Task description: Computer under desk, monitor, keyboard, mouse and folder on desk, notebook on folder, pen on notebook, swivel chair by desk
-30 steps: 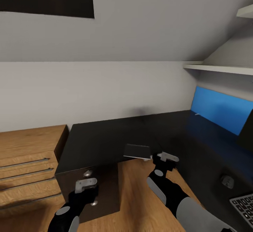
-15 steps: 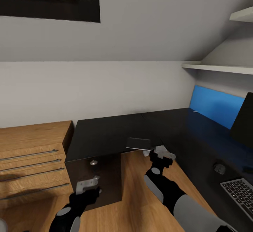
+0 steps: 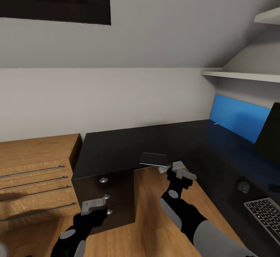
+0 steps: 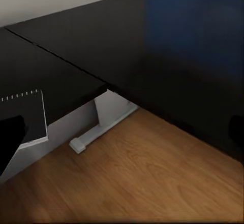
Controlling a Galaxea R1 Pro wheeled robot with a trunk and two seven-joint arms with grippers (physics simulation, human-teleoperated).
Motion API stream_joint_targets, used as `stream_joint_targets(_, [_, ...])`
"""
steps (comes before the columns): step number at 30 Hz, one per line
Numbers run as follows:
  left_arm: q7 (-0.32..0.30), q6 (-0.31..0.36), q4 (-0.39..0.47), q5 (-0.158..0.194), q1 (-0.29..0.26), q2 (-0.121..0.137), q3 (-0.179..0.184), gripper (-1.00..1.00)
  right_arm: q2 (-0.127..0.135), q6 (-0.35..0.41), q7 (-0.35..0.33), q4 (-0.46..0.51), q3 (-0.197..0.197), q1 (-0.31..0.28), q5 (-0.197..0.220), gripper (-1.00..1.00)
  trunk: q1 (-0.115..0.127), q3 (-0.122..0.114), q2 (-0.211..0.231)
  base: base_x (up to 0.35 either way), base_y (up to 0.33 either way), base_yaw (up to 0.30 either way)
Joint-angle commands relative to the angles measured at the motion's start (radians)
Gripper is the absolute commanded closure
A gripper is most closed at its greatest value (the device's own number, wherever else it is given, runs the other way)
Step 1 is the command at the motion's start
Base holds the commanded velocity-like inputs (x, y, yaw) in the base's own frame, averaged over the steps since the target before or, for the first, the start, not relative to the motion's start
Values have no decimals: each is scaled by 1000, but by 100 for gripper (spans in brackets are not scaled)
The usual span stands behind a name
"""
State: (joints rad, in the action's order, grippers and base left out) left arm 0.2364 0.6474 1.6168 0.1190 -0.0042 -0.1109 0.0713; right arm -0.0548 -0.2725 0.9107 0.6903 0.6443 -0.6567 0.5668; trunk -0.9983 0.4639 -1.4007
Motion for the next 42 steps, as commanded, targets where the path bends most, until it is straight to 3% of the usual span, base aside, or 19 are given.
stream_joint_targets(1, [9, 3, 1, 10, 0, 1, 1, -100, 1, -12, 5, 2, 6, 4, 9, -100, 0, 1, -1, 0, 0, 0])
stream_joint_targets(9, [9, 1, 3, 10, 0, 5, 1, -100, 0, -56, 7, 20, 7, 31, 8, -100, 0, 1, -1, 0, 0, 0])
stream_joint_targets(20, [10, 3, 3, 9, 0, 9, -4, -100, 1, -57, 10, 97, 7, 52, 8, -100, 0, 1, -1, 0, 0, 20])
stream_joint_targets(42, [11, 3, 2, 9, 0, 11, -5, -100, 0, -56, 10, 101, 10, 58, 11, -100, 0, 7, -1, 0, -103, 256])
